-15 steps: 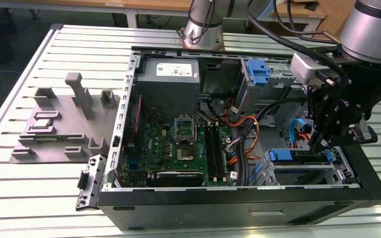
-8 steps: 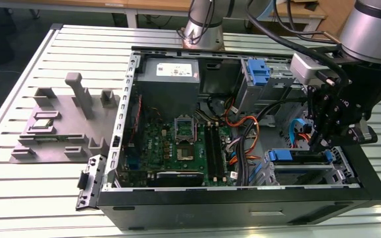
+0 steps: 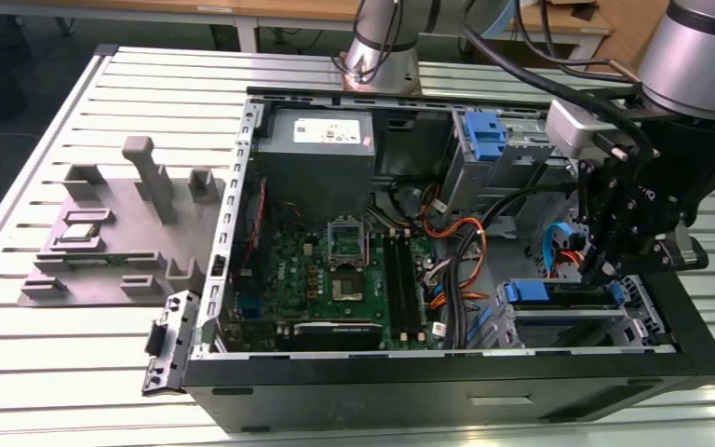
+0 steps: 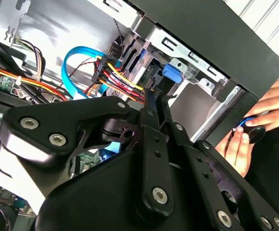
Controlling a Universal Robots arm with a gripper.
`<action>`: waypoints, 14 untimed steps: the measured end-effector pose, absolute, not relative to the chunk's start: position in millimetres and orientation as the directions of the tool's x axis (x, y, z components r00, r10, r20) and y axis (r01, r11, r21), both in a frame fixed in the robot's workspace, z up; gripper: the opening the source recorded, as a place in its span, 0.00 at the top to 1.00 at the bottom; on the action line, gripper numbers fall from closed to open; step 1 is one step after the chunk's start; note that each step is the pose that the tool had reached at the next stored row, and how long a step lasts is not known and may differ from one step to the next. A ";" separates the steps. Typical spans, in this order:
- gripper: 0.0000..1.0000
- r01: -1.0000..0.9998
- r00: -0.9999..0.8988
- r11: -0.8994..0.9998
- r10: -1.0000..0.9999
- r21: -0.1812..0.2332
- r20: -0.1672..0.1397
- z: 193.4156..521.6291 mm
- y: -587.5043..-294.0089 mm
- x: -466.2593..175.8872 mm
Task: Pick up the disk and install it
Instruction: 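Insert the first disk wire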
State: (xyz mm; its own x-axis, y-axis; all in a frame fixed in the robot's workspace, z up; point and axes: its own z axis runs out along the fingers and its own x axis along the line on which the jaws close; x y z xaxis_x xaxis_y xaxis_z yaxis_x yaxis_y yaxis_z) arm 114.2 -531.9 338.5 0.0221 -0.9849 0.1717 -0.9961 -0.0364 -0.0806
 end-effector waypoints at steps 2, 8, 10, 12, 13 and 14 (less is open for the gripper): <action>0.83 -0.997 0.002 -0.016 -0.985 -0.081 0.170 337.6 -531.8 114.2; 0.83 -0.997 -0.029 0.019 -0.991 -0.080 0.133 335.4 -531.8 115.2; 0.83 -0.997 -0.030 0.020 -0.992 -0.079 0.125 335.3 -532.2 116.9; 0.83 -0.997 -0.031 0.022 -0.993 -0.079 0.117 335.1 -533.0 117.8; 0.83 -0.997 -0.032 0.023 -0.993 -0.078 0.112 335.0 -533.7 117.8; 0.83 -0.997 -0.033 0.025 -0.994 -0.078 0.107 335.0 -534.5 117.8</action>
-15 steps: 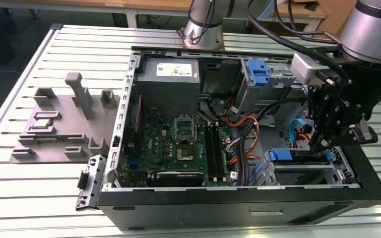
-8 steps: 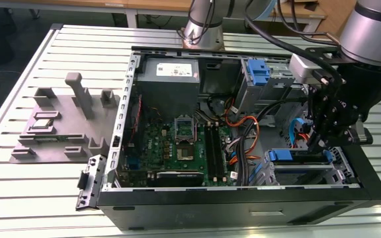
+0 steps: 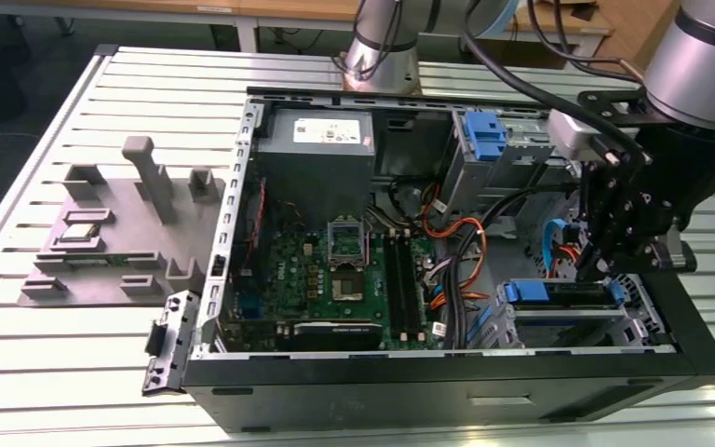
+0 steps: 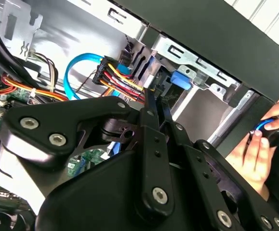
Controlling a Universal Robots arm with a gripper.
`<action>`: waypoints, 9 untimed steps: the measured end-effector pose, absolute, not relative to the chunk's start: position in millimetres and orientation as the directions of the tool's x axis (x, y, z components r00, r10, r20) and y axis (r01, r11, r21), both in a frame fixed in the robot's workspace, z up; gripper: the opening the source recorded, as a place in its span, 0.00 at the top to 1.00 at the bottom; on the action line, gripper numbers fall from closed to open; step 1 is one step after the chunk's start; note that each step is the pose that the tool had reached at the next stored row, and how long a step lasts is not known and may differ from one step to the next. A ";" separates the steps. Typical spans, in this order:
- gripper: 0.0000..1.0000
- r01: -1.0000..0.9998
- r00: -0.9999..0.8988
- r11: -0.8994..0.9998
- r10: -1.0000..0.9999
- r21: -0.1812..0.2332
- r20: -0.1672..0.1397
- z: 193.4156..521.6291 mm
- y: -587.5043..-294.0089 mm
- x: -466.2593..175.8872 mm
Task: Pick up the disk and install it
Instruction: 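Insert the first disk wire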
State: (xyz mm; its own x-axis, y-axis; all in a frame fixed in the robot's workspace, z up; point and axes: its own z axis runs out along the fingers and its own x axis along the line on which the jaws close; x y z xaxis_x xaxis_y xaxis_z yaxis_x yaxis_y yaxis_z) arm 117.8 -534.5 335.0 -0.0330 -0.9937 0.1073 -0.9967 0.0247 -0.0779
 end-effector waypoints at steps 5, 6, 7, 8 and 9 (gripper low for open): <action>0.83 -0.997 -0.041 0.033 -0.994 -0.076 0.098 335.0 -539.1 117.9; 0.83 -0.997 -0.043 0.036 -0.994 -0.075 0.097 335.0 -539.8 117.9; 0.83 -0.996 -0.046 0.038 -0.994 -0.075 0.096 335.0 -540.4 117.9; 0.83 -0.996 -0.046 0.039 -0.994 -0.075 0.096 334.9 -540.9 117.9; 0.83 -0.996 -0.047 0.040 -0.994 -0.075 0.096 334.8 -541.1 117.9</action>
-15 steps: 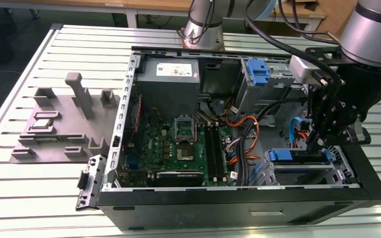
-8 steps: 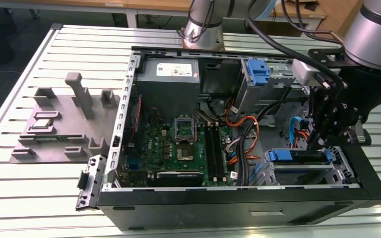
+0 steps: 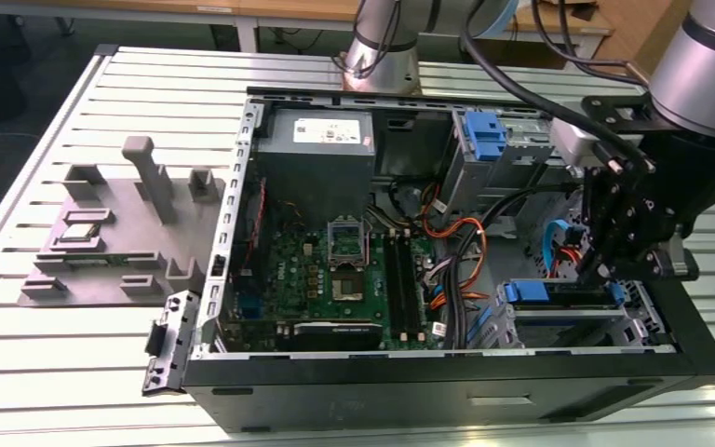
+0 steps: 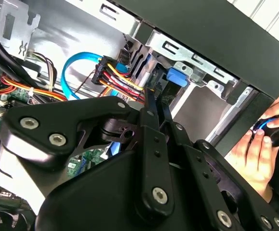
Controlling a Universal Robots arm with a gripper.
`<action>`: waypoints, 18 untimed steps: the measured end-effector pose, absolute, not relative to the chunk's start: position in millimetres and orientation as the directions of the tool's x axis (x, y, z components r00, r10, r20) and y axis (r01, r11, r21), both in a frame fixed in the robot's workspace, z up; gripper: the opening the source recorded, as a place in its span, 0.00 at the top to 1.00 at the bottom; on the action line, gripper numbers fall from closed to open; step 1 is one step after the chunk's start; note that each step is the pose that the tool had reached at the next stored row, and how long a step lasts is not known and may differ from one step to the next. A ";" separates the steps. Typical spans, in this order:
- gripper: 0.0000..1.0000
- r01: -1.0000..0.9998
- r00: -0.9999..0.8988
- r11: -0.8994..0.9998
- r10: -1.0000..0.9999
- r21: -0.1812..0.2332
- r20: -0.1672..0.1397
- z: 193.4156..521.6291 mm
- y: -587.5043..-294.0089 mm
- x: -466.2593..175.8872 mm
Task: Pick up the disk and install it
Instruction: 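Insert the first disk wire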
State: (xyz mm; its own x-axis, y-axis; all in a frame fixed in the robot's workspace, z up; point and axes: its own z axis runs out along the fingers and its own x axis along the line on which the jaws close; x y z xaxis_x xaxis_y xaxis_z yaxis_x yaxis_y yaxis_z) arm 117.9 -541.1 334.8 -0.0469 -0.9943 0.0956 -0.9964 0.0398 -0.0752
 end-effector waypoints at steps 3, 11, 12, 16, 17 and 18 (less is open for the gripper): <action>0.83 -0.996 -0.047 0.040 -0.994 -0.075 0.096 334.5 -541.9 117.9; 0.83 -0.996 -0.047 0.040 -0.995 -0.075 0.093 333.0 -542.4 117.9; 0.83 -0.996 -0.047 0.040 -0.995 -0.075 0.093 332.8 -542.3 117.9; 0.83 -0.996 -0.047 0.041 -0.995 -0.075 0.092 332.3 -542.4 117.8; 0.83 -0.996 -0.048 0.041 -0.995 -0.075 0.091 332.2 -542.3 117.8; 0.83 -0.996 -0.048 0.041 -0.995 -0.075 0.091 332.0 -542.4 117.8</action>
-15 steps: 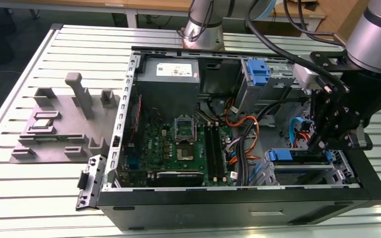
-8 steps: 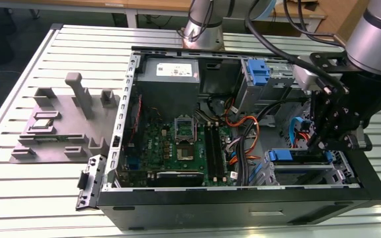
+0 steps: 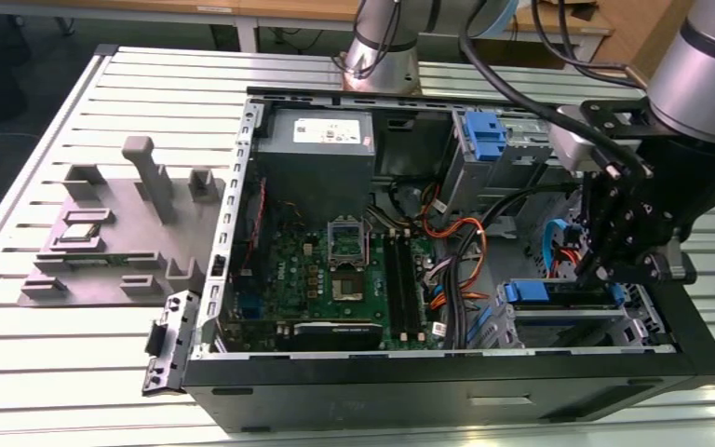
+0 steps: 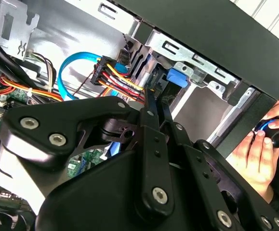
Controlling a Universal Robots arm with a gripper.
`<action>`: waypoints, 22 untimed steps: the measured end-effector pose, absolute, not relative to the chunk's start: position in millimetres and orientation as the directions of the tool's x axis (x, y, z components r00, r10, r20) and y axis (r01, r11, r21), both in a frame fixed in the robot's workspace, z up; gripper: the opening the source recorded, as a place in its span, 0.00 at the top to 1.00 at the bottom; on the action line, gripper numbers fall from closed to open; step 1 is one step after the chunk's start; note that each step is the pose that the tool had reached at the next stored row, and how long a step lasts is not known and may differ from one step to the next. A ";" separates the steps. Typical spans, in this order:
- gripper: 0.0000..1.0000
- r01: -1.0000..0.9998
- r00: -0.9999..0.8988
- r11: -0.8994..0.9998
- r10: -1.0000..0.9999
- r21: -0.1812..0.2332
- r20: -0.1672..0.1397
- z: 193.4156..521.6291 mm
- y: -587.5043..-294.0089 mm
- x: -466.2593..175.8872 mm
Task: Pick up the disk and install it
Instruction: 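Insert the first disk wire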
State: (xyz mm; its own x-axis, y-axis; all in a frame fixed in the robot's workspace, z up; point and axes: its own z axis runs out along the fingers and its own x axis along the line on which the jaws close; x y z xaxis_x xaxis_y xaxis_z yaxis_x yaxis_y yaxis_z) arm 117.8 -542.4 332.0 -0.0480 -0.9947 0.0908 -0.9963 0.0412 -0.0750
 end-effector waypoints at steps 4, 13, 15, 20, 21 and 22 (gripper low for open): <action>0.83 -0.996 -0.049 0.042 -0.995 -0.075 0.086 331.1 -542.3 117.8; 0.83 -0.996 -0.051 0.046 -0.996 -0.074 0.072 328.6 -542.4 117.8; 0.83 -0.996 -0.052 0.046 -0.996 -0.074 0.070 327.7 -542.4 117.8; 0.83 -0.996 -0.052 0.047 -0.996 -0.074 0.067 326.4 -542.4 117.8; 0.83 -0.996 -0.052 0.047 -0.996 -0.074 0.067 326.3 -542.4 117.8; 0.83 -0.996 -0.052 0.047 -0.996 -0.074 0.067 326.3 -542.4 117.8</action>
State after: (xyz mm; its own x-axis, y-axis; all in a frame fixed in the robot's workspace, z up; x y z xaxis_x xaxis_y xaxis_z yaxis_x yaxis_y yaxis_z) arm 117.8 -542.4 326.3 -0.0524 -0.9964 0.0668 -0.9961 0.0475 -0.0738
